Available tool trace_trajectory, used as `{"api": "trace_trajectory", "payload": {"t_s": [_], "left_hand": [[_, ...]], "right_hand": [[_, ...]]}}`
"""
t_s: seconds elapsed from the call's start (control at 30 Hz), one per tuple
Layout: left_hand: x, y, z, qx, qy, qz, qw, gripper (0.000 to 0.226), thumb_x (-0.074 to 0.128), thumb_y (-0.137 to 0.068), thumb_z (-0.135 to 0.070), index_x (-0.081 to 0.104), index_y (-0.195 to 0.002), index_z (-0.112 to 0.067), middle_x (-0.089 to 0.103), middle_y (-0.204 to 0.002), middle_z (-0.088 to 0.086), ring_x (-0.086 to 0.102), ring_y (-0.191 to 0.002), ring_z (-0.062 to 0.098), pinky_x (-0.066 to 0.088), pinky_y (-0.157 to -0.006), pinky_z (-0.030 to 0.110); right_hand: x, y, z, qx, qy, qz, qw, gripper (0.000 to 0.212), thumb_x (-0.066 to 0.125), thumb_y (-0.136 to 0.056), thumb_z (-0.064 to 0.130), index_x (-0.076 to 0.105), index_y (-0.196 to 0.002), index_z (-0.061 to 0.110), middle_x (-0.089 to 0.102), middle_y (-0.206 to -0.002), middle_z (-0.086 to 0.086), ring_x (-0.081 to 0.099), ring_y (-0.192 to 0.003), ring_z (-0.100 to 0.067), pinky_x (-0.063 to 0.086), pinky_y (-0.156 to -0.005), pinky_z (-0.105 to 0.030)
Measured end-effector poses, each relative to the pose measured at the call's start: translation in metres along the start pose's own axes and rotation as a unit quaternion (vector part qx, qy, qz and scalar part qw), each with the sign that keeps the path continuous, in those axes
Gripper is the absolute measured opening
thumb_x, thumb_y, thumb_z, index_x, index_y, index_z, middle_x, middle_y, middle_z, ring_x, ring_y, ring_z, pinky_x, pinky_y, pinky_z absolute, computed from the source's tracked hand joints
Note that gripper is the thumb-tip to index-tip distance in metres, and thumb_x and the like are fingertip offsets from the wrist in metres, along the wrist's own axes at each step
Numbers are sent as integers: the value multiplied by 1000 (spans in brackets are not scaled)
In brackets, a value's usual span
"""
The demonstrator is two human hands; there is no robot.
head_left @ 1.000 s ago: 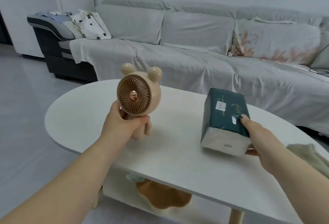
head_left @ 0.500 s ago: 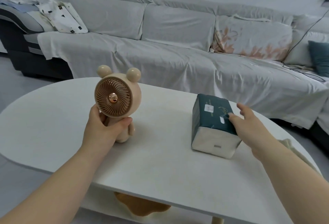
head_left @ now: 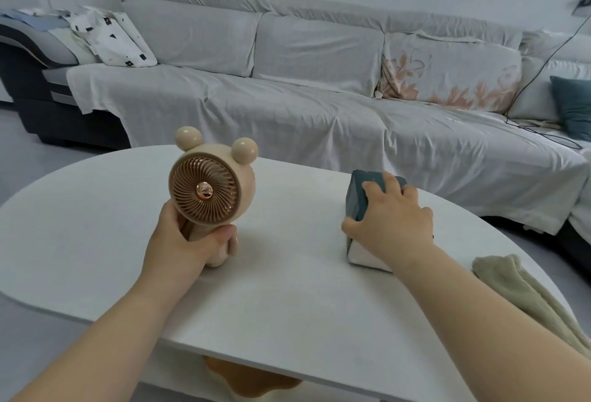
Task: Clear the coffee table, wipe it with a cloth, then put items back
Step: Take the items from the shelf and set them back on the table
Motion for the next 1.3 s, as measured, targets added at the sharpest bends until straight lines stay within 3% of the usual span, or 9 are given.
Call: {"api": "trace_trajectory", "payload": {"t_s": [0.13, 0.27, 0.4, 0.53, 0.73, 0.9, 1.0, 1.13, 1.3], "left_hand": [[0, 1, -3, -4, -2, 9, 1000, 38, 72, -67, -11, 49, -89, -31, 61, -73, -24, 54, -71, -13, 39, -54, 9], [-4, -3, -3, -35, 41, 41, 998, 44, 70, -59, -17, 53, -98, -22, 65, -91, -4, 59, -87, 8, 42, -70, 21], [-13, -10, -4, -47, 14, 120, 992, 41, 61, -49, -18, 55, -88, -28, 64, -88, -9, 61, -66, -10, 45, -54, 6], [-16, -20, -6, -50, -38, 140, 988, 43, 71, -54, -22, 56, -95, -23, 61, -85, -13, 59, -72, -1, 43, -49, 3], [-29, -30, -3, -41, -41, 143, 988, 49, 62, -53, -18, 54, -101, -14, 69, -95, 5, 62, -83, 17, 50, -68, 26], [-62, -87, -6, 0, -32, 58, 998, 17, 64, -58, 0, 64, -69, -12, 70, -61, -13, 57, -60, 0, 47, -57, 11], [-91, -130, 5, -11, -66, -29, 997, 21, 57, -62, 2, 63, -59, -18, 68, -58, -15, 56, -63, -1, 46, -61, 10], [-126, -164, 30, -42, -125, -136, 982, 20, 58, -63, -5, 58, -56, -25, 64, -52, -22, 55, -67, 2, 36, -48, -2], [-137, -182, 46, -50, -130, -214, 967, 28, 65, -65, -6, 44, -63, -25, 51, -61, -20, 48, -62, 2, 36, -52, 3]], "right_hand": [[0, -3, -12, 9, -17, 2, 1000, 62, 45, -80, 45, 27, -134, 23, 30, -145, -2, 25, -130, -28, 32, -95, -45], [1, 7, 8, -82, 11, -80, 993, 67, 49, -81, 49, 27, -137, 20, 18, -153, -8, 8, -141, -28, 3, -113, -50], [6, 25, 58, -230, -89, -197, 949, 48, 65, -70, 20, 56, -115, 6, 51, -131, -24, 43, -124, -43, 15, -102, -50], [44, 18, 100, -247, -149, -14, 957, 54, 45, -85, 18, 29, -137, 16, 17, -153, -8, 18, -140, -21, 6, -115, -31], [72, -10, 127, -198, -161, 71, 964, 47, 36, -92, 25, 29, -136, 11, 32, -147, -8, 28, -134, -22, 20, -111, -30], [82, -10, 127, -192, -123, 77, 971, 46, 28, -94, 33, 27, -137, 18, 21, -153, -4, 17, -139, -18, 9, -115, -30], [80, -10, 128, -193, -117, 68, 972, 45, 27, -94, 34, 27, -137, 19, 21, -152, -1, 17, -139, -16, 10, -114, -29], [79, -9, 128, -188, -114, 68, 973, 44, 27, -94, 34, 27, -136, 22, 22, -151, 2, 17, -138, -14, 10, -114, -27], [78, -7, 128, -182, -104, 68, 975, 45, 25, -94, 35, 25, -137, 24, 19, -152, 5, 16, -139, -13, 10, -114, -27]]}}
Point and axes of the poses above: each hand's wrist, its own y-axis away from the middle knuckle, its own x-axis out of the palm, z = x × y, the point moved 2 cm from there along -y, towards the middle knuckle
